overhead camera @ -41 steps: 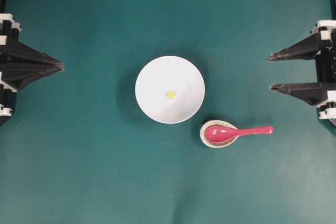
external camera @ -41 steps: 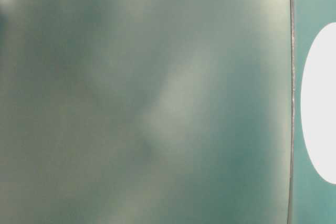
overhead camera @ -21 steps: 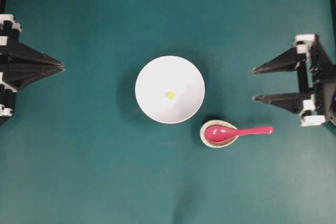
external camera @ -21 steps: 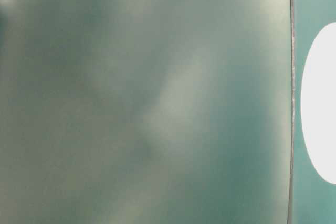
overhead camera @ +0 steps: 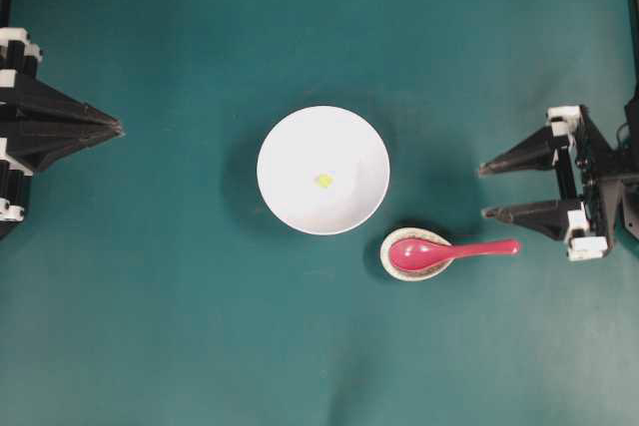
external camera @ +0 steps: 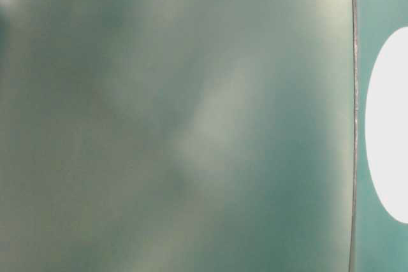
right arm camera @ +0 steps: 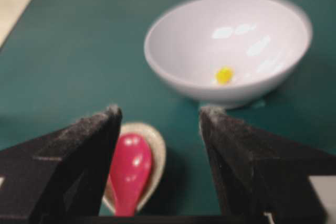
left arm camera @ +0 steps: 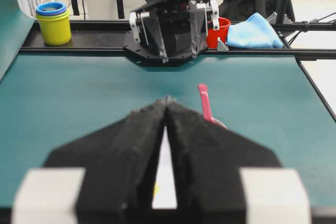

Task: Scoop the yellow hexagonal prism block from the bowl with a spoon using the right arm.
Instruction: 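Move the right gripper toward the red spoon handle, then close the right gripper on the red spoon handle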

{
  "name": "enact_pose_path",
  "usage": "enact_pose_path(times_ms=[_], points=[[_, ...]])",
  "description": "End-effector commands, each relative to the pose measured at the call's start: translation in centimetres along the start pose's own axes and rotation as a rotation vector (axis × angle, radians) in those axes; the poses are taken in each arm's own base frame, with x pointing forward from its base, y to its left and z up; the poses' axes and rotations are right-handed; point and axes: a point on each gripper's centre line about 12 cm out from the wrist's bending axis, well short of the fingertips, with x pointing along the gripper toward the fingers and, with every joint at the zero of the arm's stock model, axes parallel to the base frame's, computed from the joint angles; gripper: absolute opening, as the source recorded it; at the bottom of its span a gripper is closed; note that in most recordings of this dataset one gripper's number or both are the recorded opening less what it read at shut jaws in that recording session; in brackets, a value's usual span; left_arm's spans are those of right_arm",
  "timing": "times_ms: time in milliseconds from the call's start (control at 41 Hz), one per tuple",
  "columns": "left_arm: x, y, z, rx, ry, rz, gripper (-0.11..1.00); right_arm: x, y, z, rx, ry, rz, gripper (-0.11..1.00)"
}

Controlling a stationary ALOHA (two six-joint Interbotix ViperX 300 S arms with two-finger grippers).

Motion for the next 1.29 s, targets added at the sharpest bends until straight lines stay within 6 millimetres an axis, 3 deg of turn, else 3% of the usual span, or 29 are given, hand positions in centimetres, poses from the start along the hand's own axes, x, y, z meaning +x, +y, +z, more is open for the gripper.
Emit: enact_pose_path(times_ms=[0,707,1267], points=[[0.3,0.0,0.8,0.006,-0.018,0.001,0.09,0.2,0.4,-0.5,0.009,-0.021,0.017,0.63],[0.3,0.0,0.6,0.008,-0.012,0.001,0.09,1.8,2.7,-7.7,-0.022,0.091,-0.022,0.63],[0.2,0.1,0.4,0.008,-0.006,0.002,0.09,2.2,3.0,-9.4,-0.033,0.186,-0.026,0.63]])
